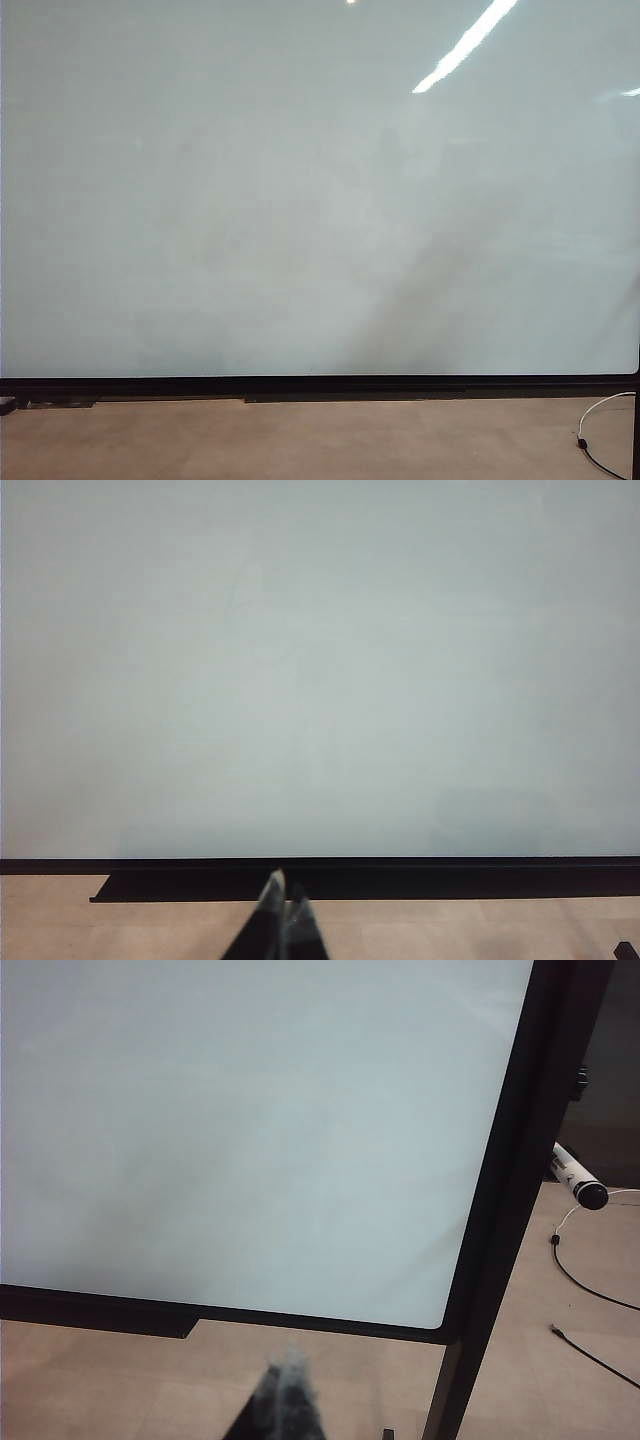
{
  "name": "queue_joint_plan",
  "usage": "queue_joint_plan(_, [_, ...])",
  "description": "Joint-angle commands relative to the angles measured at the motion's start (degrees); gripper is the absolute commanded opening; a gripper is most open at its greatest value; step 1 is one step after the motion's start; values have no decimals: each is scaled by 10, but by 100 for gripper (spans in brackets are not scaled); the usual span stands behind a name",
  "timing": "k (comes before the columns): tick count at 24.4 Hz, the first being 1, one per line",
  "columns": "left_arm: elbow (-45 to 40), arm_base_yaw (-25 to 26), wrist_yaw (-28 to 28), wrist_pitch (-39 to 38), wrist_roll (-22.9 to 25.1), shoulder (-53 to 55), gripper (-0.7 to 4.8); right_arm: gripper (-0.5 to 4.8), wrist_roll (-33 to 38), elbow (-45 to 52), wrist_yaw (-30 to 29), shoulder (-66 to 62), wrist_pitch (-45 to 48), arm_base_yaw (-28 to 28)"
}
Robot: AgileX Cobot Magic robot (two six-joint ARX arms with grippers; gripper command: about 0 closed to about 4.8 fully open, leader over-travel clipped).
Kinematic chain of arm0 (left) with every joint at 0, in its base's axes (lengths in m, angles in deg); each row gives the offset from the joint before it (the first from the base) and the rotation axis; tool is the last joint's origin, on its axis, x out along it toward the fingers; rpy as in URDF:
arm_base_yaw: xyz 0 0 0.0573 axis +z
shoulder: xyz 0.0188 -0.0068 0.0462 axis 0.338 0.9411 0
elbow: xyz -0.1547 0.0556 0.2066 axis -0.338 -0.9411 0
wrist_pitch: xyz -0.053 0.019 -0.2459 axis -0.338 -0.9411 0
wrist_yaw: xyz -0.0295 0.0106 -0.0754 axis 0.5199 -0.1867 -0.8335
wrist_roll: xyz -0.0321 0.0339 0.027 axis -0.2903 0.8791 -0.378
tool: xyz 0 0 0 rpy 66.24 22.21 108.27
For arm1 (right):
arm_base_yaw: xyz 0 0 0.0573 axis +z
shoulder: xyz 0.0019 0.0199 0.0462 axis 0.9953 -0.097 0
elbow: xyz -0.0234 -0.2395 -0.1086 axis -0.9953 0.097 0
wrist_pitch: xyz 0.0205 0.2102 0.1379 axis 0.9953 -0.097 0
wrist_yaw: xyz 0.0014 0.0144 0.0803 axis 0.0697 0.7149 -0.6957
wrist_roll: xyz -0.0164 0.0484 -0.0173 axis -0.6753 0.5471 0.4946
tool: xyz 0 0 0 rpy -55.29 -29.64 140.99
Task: Pick up the pen on the shelf to the right of the whiteboard and draw a check mark.
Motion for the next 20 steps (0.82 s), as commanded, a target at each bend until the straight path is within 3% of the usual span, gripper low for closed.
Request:
queue_joint_plan(1, [2, 0, 0, 7, 2, 0, -5, -6, -1, -3, 0, 0, 14, 0])
queue_joint_plan(18, [2, 0, 0, 7, 2, 0, -4, -6, 0, -3, 1, 0, 90, 0])
queue_joint_plan(20, [2, 0, 0, 7, 2, 0, -4, -6, 3, -3, 22, 0, 98, 0])
